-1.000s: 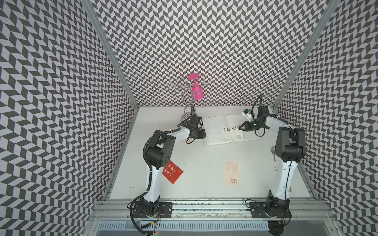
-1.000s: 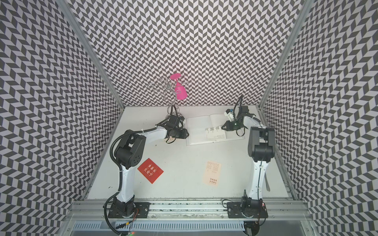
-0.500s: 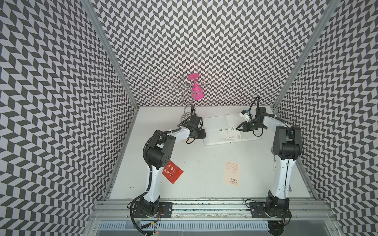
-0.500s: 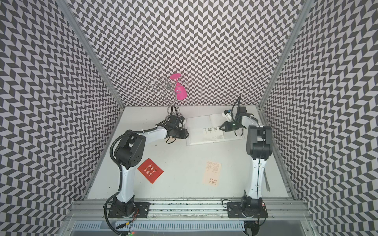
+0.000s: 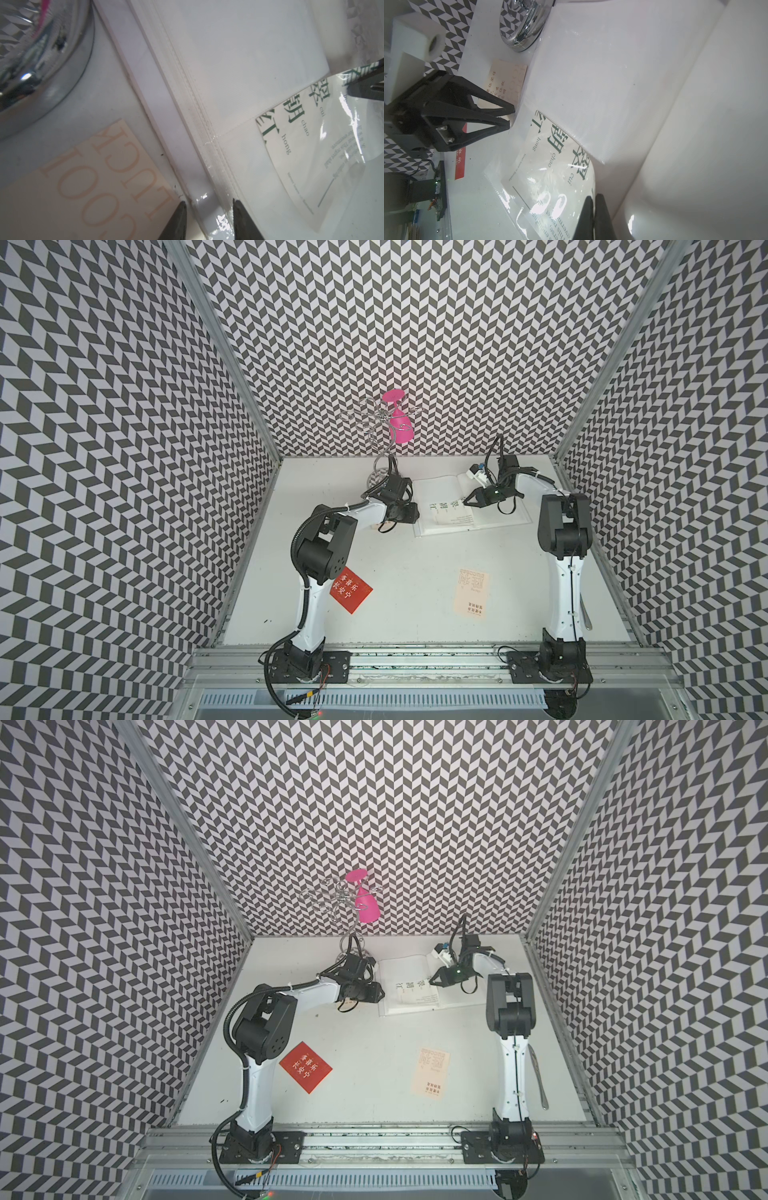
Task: Place the photos into the photo albums
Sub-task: Insert the photo into the photo album.
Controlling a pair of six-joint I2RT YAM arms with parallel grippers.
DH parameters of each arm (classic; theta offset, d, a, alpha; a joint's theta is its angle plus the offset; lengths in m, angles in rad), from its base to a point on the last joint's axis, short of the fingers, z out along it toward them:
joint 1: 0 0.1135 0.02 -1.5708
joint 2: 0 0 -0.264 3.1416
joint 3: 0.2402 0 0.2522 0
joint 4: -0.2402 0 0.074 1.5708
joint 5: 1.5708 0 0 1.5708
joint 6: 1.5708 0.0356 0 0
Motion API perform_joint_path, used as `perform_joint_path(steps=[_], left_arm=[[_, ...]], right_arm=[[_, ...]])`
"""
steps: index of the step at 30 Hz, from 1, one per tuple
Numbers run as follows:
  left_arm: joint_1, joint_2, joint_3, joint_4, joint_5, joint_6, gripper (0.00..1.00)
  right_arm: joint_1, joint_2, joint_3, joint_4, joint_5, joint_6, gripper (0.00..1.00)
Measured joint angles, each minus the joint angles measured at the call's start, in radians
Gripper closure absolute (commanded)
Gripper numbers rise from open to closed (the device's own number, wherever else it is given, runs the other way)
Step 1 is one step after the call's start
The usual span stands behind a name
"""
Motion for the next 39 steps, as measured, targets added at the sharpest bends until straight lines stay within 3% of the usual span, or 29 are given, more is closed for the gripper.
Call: perform_joint_path(steps=[10,18,23,39], left_arm=[[0.0,0.0,0.0,0.001,0.011,-0.003,0.61],[0.0,0.0,-0.006,0.011,0.02,-0.008,0.62],[0.0,0.0,-0.006,0.014,0.021,-0.01,0.62],[0.0,-0.006,-0.013,0.014,0.02,-0.015,0.62]], right_arm=[[0.018,0.002,0.008,-0.007,0.011,0.005,0.95],[0.024,0.002,0.002,0.019,0.019,0.043,0.78],[0.026,-0.035,-0.063,0.081,0.017,0.11,0.69],[0.032,-0.223,-0.2,0.258,0.116,0.383,0.63]])
